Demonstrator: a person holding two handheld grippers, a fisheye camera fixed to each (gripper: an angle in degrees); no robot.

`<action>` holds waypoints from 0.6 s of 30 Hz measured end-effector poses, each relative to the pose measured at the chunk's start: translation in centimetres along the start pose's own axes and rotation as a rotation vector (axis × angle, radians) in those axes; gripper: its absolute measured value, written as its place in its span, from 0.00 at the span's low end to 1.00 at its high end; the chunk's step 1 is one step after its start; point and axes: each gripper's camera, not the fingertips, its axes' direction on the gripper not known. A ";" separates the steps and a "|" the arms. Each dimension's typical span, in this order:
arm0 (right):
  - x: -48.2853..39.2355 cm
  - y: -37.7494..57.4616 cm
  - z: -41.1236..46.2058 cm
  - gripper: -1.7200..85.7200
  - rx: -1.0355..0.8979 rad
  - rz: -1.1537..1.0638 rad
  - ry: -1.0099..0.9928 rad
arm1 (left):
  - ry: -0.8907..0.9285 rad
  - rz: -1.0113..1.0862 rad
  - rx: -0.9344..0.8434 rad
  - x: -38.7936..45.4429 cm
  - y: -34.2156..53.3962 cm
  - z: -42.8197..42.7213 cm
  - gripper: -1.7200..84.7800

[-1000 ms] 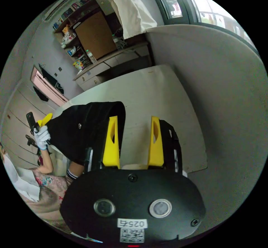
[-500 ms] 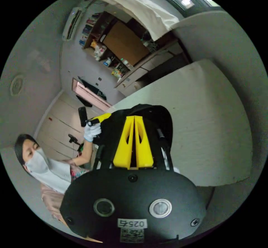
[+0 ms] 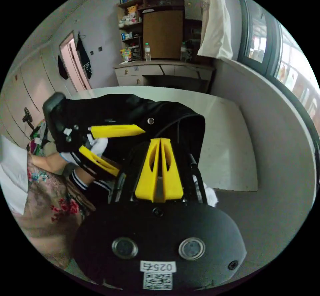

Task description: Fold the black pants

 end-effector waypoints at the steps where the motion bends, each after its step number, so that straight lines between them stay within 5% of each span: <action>1: 1.3 -0.1 -0.4 0.01 0.001 0.031 -0.068 | -0.051 0.009 -0.030 1.0 -0.9 1.0 0.23; 5: 5.6 0.1 0.5 0.01 -0.014 0.147 -0.376 | -0.223 -0.013 -0.168 2.1 -3.3 4.7 0.18; 8: 7.1 1.2 0.6 0.02 0.060 0.175 -0.458 | -0.097 -0.133 -0.135 0.3 -3.1 3.6 0.14; 14: 7.9 5.9 -2.6 0.07 0.311 0.201 -0.371 | 0.094 -0.410 0.144 -6.9 0.6 -3.7 0.03; 18: 7.3 7.7 -2.5 0.02 0.323 0.282 -0.287 | -0.026 -0.426 0.219 -9.5 1.1 -7.4 0.03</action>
